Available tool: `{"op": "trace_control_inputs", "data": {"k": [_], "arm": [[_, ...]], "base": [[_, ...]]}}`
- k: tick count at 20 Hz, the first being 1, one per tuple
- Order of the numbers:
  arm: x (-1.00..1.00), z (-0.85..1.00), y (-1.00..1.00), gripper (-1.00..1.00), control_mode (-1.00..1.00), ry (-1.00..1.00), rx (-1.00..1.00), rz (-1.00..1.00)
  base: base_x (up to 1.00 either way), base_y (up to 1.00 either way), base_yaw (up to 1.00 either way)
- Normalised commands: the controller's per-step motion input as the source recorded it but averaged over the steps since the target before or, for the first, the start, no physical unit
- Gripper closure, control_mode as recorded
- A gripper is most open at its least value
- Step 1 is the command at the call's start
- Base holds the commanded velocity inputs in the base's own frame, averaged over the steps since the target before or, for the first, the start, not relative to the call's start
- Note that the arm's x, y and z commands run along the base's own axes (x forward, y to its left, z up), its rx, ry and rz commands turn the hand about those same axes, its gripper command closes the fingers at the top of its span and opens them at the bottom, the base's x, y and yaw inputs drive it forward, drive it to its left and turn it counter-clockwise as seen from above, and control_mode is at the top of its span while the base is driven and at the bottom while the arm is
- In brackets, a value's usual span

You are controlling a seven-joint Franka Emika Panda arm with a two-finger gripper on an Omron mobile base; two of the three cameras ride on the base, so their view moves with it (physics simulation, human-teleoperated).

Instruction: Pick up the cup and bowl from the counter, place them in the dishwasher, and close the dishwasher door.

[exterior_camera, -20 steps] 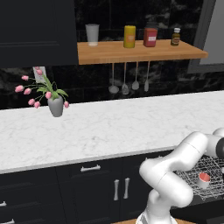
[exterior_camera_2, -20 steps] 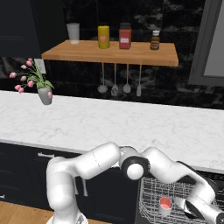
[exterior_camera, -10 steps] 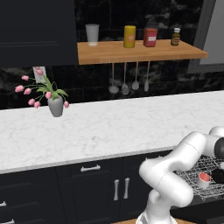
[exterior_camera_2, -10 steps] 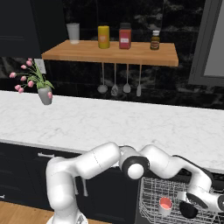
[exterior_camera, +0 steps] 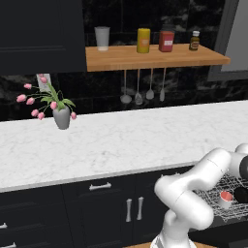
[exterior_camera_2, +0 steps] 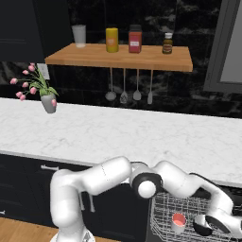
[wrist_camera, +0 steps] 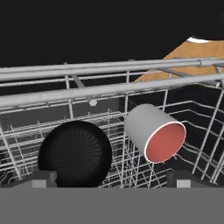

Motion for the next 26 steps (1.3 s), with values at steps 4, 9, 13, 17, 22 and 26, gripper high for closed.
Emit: {"op": "trace_control_inputs", "data": {"k": [4,9,13,17,22,26], "arm": [[-0.90,0.02,-0.14,-1.00,-1.00,-0.01,0.04,-0.02],[-0.57,0.16,0.00,-1.00,-1.00,0.00,0.04,-0.03],[-0.61,0.49,0.00,-1.00,-1.00,0.00,0.06,-0.03],[-0.61,0.69,0.00,-1.00,-1.00,0.00,0.06,-0.04],[-0.52,0.27,0.08,-1.00,-1.00,0.04,0.02,-0.07],[-0.23,-0.21,0.19,-1.00,-1.00,0.06,0.00,-0.05]], "base": [[0.00,0.00,0.00],[0.00,0.00,0.00],[0.00,0.00,0.00],[0.00,0.00,0.00],[0.00,0.00,0.00],[0.00,0.00,0.00]]}}
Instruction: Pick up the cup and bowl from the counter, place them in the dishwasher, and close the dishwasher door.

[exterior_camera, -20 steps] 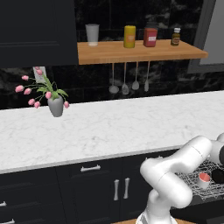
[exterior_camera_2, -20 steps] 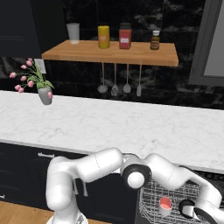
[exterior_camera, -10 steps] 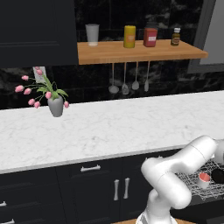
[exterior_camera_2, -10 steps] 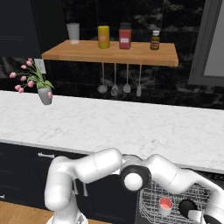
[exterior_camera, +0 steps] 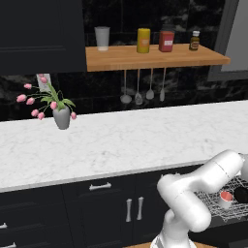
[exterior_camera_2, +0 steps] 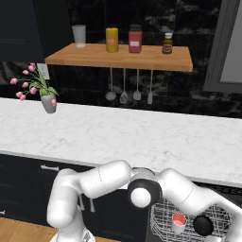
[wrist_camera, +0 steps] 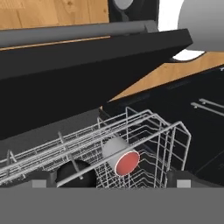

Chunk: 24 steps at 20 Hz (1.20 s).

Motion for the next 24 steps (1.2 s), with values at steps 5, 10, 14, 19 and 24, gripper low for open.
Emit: {"op": "trace_control_inputs", "data": {"k": [5,10,14,19,24], "arm": [[-0.07,-0.31,0.22,-1.00,-1.00,0.02,0.02,0.00],[0.00,-0.29,0.29,-1.00,-1.00,0.00,0.07,0.00],[0.00,-0.18,0.27,-1.00,-1.00,0.00,0.12,0.01],[0.17,-0.17,0.20,-1.00,-1.00,0.00,0.12,0.04],[0.56,-0.08,0.07,-1.00,-1.00,0.00,0.12,0.07]], "base": [[0.00,0.00,0.00],[0.00,0.00,0.00],[0.00,0.00,0.00],[0.00,0.00,0.00],[0.00,0.00,0.00]]}}
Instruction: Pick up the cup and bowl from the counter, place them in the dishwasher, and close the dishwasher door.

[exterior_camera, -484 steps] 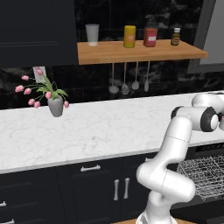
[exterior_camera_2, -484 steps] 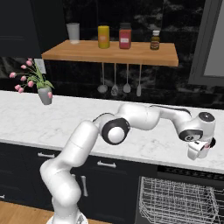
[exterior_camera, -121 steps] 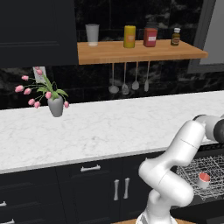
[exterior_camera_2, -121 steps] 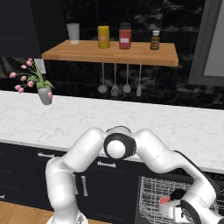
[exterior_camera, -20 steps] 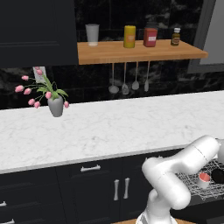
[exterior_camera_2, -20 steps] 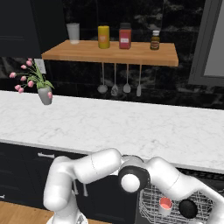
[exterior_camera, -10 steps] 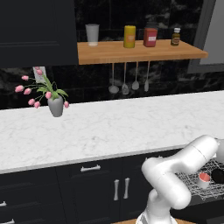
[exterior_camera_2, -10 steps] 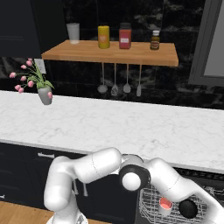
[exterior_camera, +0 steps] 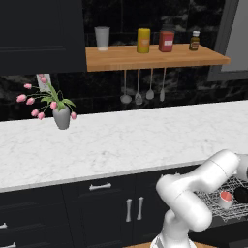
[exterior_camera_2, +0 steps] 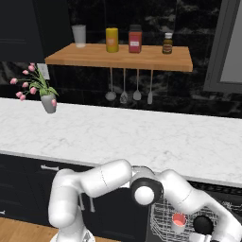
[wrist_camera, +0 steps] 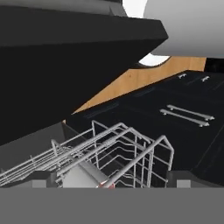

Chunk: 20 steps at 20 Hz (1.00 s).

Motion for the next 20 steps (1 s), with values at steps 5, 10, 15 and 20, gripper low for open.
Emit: {"op": "trace_control_inputs", "data": {"k": [5,10,15,20], "arm": [[0.48,-0.13,0.02,-1.00,-1.00,-0.07,0.08,0.09],[0.28,-0.21,0.08,-1.00,-1.00,-0.20,0.04,0.06],[0.28,-0.20,0.05,-1.00,-1.00,-0.23,0.04,0.04],[0.59,-0.10,0.07,-1.00,-1.00,-0.20,0.05,0.02]], "base": [[0.00,0.00,0.00],[0.00,0.00,0.00],[0.00,0.00,0.00],[0.00,0.00,0.00]]}}
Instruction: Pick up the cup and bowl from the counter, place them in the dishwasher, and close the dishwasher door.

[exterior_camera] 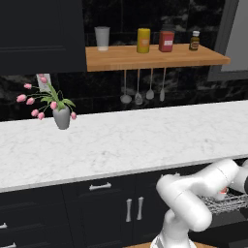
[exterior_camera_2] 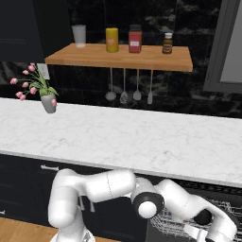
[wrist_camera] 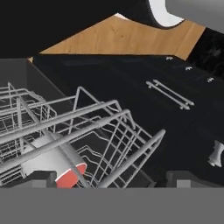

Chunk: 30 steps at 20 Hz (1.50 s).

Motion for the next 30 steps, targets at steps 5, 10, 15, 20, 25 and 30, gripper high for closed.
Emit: {"op": "trace_control_inputs", "data": {"k": [5,10,15,20,25,30], "arm": [[1.00,0.00,0.01,-1.00,-1.00,-0.21,0.05,0.04],[0.41,0.25,-0.02,-1.00,-1.00,-0.14,0.02,0.01],[-0.98,0.74,-0.17,-1.00,-1.00,-0.02,0.03,-0.03],[-0.99,0.77,-0.01,-1.00,-1.00,0.03,0.06,-0.12],[-0.79,0.94,0.17,-1.00,-1.00,0.14,0.09,-0.21],[-0.69,0.84,0.27,-1.00,-1.00,0.27,0.16,-0.28]], "base": [[0.00,0.00,0.00],[0.00,0.00,0.00],[0.00,0.00,0.00],[0.00,0.00,0.00],[0.00,0.00,0.00],[0.00,0.00,0.00]]}}
